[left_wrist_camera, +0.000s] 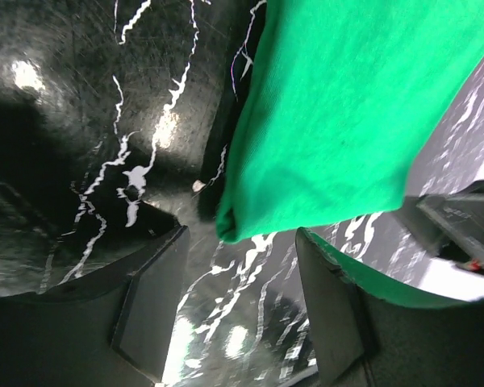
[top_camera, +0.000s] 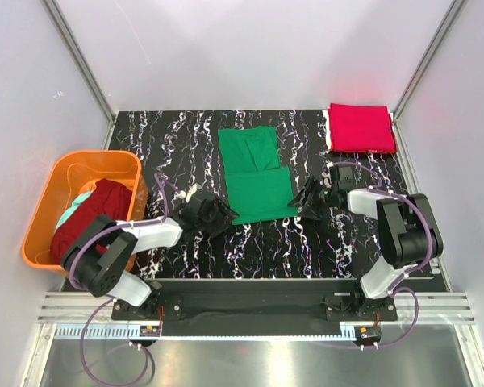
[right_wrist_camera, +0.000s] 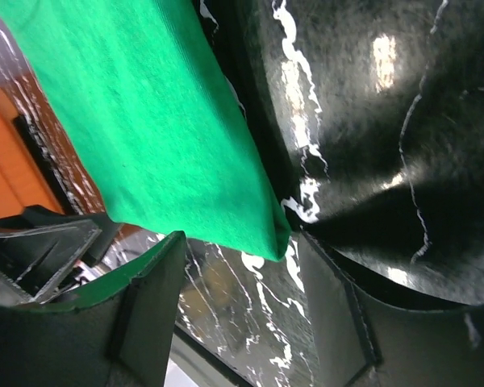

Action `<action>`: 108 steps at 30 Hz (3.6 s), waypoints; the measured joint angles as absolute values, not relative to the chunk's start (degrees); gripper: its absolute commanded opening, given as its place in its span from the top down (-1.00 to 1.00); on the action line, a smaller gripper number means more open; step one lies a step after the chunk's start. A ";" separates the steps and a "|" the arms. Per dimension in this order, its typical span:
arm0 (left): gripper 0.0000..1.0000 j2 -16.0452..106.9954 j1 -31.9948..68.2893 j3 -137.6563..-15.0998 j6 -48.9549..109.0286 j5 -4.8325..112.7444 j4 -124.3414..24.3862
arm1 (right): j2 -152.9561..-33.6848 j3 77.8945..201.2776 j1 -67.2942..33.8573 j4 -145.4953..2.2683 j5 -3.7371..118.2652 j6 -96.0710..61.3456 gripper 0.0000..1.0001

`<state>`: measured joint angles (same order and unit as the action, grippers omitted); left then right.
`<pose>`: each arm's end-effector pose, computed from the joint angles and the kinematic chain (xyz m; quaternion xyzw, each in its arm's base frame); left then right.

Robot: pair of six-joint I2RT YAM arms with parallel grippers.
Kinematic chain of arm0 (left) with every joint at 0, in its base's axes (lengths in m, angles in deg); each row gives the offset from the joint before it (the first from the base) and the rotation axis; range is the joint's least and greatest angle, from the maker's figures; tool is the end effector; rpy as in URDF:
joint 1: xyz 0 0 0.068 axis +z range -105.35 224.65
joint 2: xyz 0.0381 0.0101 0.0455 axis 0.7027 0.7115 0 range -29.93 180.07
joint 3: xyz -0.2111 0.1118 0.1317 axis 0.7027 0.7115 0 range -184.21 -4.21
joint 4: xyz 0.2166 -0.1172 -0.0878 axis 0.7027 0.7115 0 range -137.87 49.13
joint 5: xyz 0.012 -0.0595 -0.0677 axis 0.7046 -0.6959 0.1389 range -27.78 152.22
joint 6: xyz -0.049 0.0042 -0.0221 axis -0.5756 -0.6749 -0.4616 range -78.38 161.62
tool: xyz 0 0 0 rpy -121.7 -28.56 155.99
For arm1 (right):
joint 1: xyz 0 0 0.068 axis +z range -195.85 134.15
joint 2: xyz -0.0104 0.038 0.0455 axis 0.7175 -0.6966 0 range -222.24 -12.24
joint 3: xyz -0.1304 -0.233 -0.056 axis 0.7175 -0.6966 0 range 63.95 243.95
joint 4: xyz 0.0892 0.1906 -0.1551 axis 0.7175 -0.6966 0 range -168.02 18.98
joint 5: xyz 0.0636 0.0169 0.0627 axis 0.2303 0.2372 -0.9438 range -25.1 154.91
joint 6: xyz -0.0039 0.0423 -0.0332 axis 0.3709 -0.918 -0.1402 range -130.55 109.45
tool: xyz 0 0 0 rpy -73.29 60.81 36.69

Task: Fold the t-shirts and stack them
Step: Fold the tshirt

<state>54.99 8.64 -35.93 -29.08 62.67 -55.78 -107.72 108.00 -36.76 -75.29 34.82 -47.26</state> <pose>0.2175 -0.1575 0.1383 -0.2772 0.8823 -0.3030 0.2299 0.2973 0.0657 0.1356 0.1460 0.9144 0.3393 0.1658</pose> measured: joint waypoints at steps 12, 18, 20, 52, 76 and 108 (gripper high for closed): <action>-0.11 58.60 8.64 -36.39 -39.44 61.64 -59.16 | -109.58 107.28 -36.96 -70.88 32.59 -50.25 -0.23; 0.04 59.17 8.77 -36.37 -40.62 61.29 -59.47 | -107.85 107.13 -36.96 -74.29 34.12 -48.83 -0.23; 0.09 59.19 8.83 -36.33 -40.77 61.29 -59.18 | -107.13 106.58 -36.96 -74.92 34.29 -48.55 -0.24; 1.00 44.59 -1.53 -31.54 -30.15 67.91 -40.69 | -91.55 93.95 -25.35 -79.64 39.93 -49.92 1.00; 1.00 27.28 -47.03 -35.26 -57.25 86.01 -5.61 | -48.80 86.91 4.66 -106.46 52.02 -66.10 1.00; 1.00 36.85 13.07 -56.26 -11.75 67.39 -11.12 | -96.33 130.76 -20.74 -104.60 40.85 -43.37 1.00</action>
<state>36.85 13.07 -56.26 -11.75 67.39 -11.12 -96.33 130.76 -20.74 -104.60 40.85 -43.37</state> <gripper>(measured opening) 0.024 0.018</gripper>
